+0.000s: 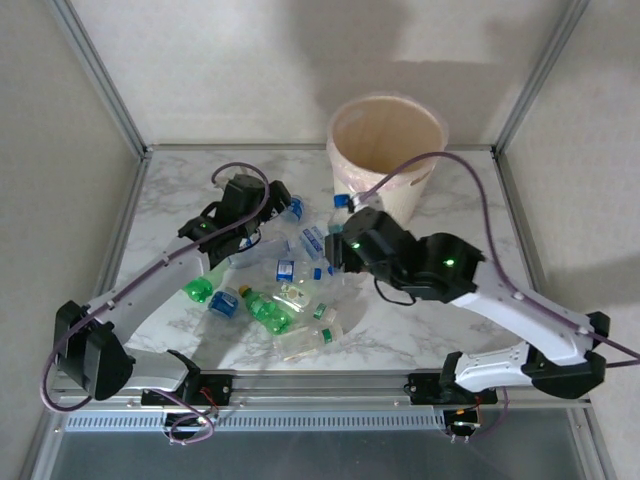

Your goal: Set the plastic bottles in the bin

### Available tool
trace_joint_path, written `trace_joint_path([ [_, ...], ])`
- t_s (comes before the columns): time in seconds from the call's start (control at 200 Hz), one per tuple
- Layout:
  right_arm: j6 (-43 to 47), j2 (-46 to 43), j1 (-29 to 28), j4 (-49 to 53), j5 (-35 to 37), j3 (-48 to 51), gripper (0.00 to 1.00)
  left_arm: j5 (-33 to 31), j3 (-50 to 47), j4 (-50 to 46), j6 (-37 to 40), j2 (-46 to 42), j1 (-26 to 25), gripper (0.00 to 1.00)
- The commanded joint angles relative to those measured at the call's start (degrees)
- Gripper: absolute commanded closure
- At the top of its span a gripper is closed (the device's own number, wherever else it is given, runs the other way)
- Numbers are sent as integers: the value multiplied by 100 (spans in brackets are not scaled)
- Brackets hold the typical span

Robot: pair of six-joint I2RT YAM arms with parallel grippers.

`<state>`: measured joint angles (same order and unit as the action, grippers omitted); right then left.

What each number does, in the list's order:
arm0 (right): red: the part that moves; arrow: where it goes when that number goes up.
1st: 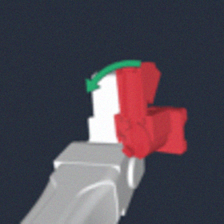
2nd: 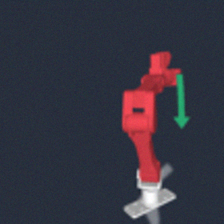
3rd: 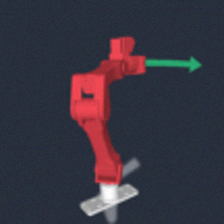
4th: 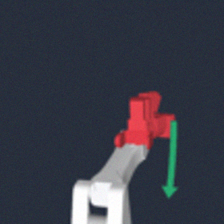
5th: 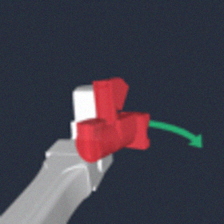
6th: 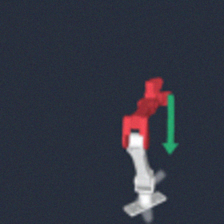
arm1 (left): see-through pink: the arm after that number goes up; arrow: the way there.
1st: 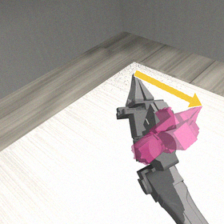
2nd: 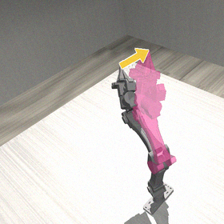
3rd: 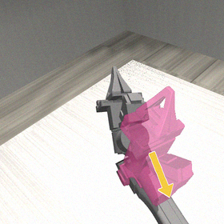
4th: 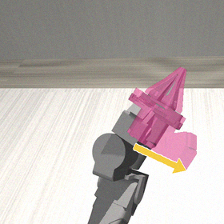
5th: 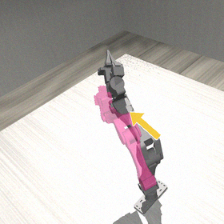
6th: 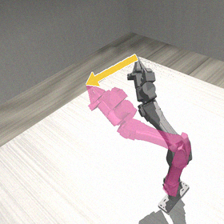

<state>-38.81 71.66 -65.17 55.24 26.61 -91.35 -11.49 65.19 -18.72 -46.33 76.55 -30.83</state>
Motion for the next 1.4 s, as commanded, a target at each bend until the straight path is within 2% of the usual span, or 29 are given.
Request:
trace_joint_path([
  [0.0, 388, 100, 476, 168, 323, -920, 50, -203, -6, -162, -111, -161, -28, 8],
  [0.17, 759, 869, 1203, 200, 556, -2494, 50, 402, 4, 138, -67, -76, -28, 8],
  [0.32, 892, 1566, 1809, -190, 467, -3176, 50, 923, -96, 372, 73, -63, -46, 8],
  [0.406, 925, 1989, 2245, -343, 239, -3509, 50, 997, -110, 334, 246, -105, -47, 8],
  [0.656, 946, 2613, 3306, -971, -558, -3537, 50, 1063, 495, 133, 599, 160, -5, 7],
  [0.956, 973, 3232, 4035, -1279, -1278, -3602, 50, 919, 519, -105, 634, 73, -11, 8],
  [1.061, 1036, 3353, 4134, -1301, -1395, -3588, 40, 881, 496, -180, 661, -30, -11, 8],
  [1.126, 1110, 3371, 4133, -1350, -1395, -3519, 28, 793, 478, -217, 690, -107, -10, 7],
  [1.207, 1185, 3400, 4160, -1359, -1475, -3472, 18, 673, 495, -307, 704, -160, -2, 7],
  [1.397, 1231, 3283, 4153, -1392, -1610, -3363, 17, 489, 571, -489, 743, -301, -2, 6],
])
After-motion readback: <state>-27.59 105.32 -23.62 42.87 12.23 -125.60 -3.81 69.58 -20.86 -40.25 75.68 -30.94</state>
